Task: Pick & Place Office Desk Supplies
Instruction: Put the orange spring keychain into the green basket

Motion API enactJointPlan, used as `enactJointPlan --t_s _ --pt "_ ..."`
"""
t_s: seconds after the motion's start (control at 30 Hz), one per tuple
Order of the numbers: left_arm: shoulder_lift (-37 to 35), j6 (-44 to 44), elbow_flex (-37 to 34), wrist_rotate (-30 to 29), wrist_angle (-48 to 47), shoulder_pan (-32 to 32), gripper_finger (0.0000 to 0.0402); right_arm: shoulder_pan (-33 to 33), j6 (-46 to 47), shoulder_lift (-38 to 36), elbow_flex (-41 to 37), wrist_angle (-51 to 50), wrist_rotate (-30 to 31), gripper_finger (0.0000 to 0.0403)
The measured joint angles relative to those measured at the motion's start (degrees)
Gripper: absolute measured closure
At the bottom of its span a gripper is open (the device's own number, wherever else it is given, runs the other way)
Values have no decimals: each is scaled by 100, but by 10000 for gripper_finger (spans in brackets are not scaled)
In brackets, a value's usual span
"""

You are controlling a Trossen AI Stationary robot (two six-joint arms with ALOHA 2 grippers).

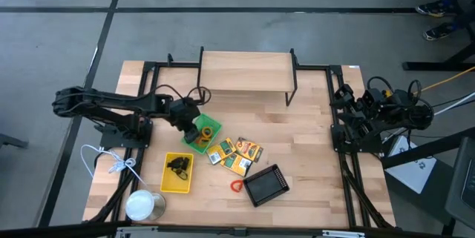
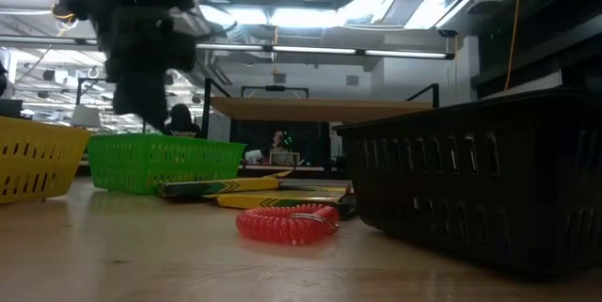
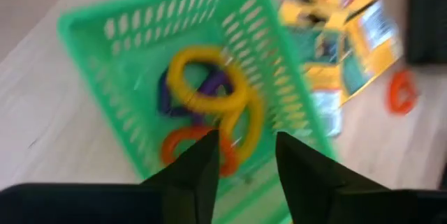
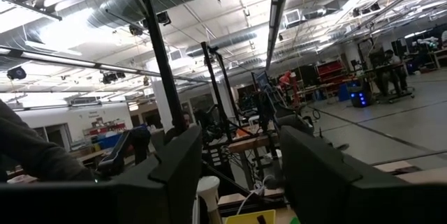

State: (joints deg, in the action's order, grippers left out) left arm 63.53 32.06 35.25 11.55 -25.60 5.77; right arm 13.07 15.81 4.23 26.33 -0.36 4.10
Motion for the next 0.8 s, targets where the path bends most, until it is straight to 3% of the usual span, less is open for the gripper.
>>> enactJointPlan --t_s 0.2,0.3,0.6,0.8 --pt "29 -14 424 -54 1287 -263 248 1 0 0 0 -14 0 206" --pt "302 -344 887 -400 1127 -618 254 -1 -1 0 0 -16 0 206" --pt "2201 -1458 2478 -656 398 -1902 258 0 11 0 0 -89 -2 206" --pt "3317 -1392 3110 -451 358 -2308 258 0 241 0 2 -280 -52 206"
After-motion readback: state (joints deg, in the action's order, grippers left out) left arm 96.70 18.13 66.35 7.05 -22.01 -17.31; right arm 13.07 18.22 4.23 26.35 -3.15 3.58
